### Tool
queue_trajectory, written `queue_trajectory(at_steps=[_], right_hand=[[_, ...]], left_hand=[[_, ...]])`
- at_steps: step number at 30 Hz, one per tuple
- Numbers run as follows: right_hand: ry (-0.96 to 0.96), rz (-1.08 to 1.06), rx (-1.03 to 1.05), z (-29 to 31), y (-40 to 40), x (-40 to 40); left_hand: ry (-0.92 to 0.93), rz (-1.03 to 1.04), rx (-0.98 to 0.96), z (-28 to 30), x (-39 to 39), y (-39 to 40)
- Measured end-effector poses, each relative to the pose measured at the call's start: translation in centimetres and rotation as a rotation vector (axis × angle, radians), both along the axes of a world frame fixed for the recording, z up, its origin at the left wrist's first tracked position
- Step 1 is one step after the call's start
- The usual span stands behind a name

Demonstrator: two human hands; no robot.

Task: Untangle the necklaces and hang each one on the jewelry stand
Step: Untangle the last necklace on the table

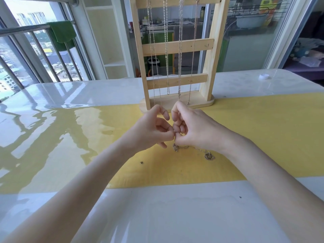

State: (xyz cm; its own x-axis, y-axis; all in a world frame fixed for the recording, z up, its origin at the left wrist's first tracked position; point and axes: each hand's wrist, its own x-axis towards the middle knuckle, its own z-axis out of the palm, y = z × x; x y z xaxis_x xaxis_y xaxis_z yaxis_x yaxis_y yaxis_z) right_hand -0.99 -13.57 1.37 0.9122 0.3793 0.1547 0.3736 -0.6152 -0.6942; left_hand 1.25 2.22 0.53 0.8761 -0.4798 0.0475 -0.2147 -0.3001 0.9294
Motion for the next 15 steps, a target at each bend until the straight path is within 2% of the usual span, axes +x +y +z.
queue_trajectory(at_steps=[7, 15], right_hand=[[0.016, 0.035, -0.019, 0.38, -0.04, -0.17], [0.016, -0.003, 0.063, -0.14, 0.11, -0.06]], left_hand=[[0.028, 0.010, 0.005, -0.33, -0.01, -0.07], [0.132, 0.111, -0.132, -0.88, 0.14, -0.38]])
